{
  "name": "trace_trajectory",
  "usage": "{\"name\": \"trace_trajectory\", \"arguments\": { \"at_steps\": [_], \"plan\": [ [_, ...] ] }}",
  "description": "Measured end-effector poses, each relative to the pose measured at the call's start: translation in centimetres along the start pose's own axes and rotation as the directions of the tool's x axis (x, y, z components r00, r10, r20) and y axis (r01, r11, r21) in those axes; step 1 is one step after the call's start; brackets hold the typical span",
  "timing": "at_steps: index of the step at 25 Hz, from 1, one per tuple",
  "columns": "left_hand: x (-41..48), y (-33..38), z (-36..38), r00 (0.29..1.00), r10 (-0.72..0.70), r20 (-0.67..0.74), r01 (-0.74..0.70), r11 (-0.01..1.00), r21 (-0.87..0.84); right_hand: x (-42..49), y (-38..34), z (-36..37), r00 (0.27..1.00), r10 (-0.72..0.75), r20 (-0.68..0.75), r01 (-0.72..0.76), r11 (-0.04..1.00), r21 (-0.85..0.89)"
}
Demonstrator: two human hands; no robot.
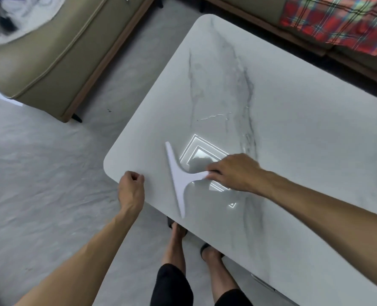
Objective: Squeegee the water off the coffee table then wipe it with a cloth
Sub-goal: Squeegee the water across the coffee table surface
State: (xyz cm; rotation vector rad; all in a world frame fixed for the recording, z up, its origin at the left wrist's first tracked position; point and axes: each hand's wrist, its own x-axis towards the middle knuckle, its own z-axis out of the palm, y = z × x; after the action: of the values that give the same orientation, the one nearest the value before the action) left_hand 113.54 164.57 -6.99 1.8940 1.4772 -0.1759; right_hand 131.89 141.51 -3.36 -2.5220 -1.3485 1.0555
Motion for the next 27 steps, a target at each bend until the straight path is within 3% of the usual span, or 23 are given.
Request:
{"name": "trace_trajectory", "arguments": {
  "at_steps": [5,9,14,18,21,24,27],
  "plan": [
    [7.1,-2.4,-5.0,0.996,-0.007,-0.09,0.013,0.998,0.057,12.4,-11.3,1.8,0.981,-0.175,0.079,0.172,0.984,0.046],
    [10.5,-1.8,-5.7,0.998,0.063,0.024,-0.066,0.989,0.131,16.4,-13.1,1.8,0.986,-0.145,0.084,0.143,0.989,0.033],
    [10.8,3.2,-3.1,0.947,0.282,0.152,-0.307,0.933,0.187,13.5,-3.8,-2.3,0.994,0.08,-0.081,-0.071,0.992,0.106],
    [9.2,8.6,0.3,0.858,0.388,0.336,-0.468,0.861,0.201,4.6,6.3,-3.6,0.938,0.323,-0.128,-0.306,0.942,0.136],
    [7.6,11.3,2.8,0.853,0.329,0.405,-0.412,0.901,0.134,-2.5,11.5,-3.1,0.886,0.448,-0.12,-0.437,0.893,0.106],
    [5.9,12.8,4.1,0.835,0.384,0.393,-0.455,0.884,0.103,-8.3,14.8,-3.5,0.829,0.547,-0.115,-0.547,0.836,0.035],
    [5.5,13.7,4.4,0.86,0.326,0.392,-0.377,0.924,0.058,-9.5,15.0,-5.0,0.831,0.533,-0.163,-0.54,0.842,-0.001]
  ]
}}
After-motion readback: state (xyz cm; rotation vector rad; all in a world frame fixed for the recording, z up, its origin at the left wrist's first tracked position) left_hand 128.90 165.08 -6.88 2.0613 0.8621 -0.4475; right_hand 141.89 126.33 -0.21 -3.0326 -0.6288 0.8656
